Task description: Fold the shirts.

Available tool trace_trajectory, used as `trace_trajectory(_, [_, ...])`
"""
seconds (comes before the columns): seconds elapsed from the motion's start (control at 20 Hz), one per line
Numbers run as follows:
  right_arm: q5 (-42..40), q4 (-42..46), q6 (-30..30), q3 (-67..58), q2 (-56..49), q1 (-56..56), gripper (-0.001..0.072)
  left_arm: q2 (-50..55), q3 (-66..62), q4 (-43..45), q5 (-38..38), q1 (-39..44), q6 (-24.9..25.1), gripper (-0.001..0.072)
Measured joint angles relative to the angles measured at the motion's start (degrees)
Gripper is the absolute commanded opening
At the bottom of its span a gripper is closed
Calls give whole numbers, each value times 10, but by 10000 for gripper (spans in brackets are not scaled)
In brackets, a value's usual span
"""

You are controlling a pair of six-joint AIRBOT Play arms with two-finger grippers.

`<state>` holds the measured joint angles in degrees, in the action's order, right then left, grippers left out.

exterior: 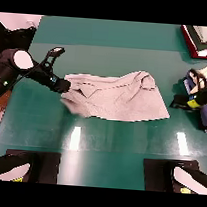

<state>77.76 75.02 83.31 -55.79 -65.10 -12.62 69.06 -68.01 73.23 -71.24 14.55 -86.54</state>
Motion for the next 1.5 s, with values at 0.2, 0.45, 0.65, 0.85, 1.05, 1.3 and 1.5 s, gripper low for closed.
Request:
trace_trajectory(0.2, [-39,0,-19,45,-39,-17,347,-8,-3,7,-24,0,0,23])
trace_trajectory(0.45, [-76,0,-26,58,-85,-16,347,-10,-4,9,-42,0,0,23])
trace_trajectory(0.65, [-83,-2,-27,59,-101,-15,317,-10,-4,9,-50,0,-2,23])
trace_trajectory(0.85, [-100,-5,-29,61,-106,-15,13,-10,-4,6,-51,0,-4,23])
trace_trajectory(1.05, [-103,0,-36,55,-75,-14,12,-21,-16,5,-49,0,-6,24])
trace_trajectory(1.3, [-106,-54,-38,-32,25,-14,12,-66,-124,5,-46,0,-11,24])
trace_trajectory(1.5, [-134,-110,-39,-154,108,-14,11,-103,-275,12,-46,0,-15,24])
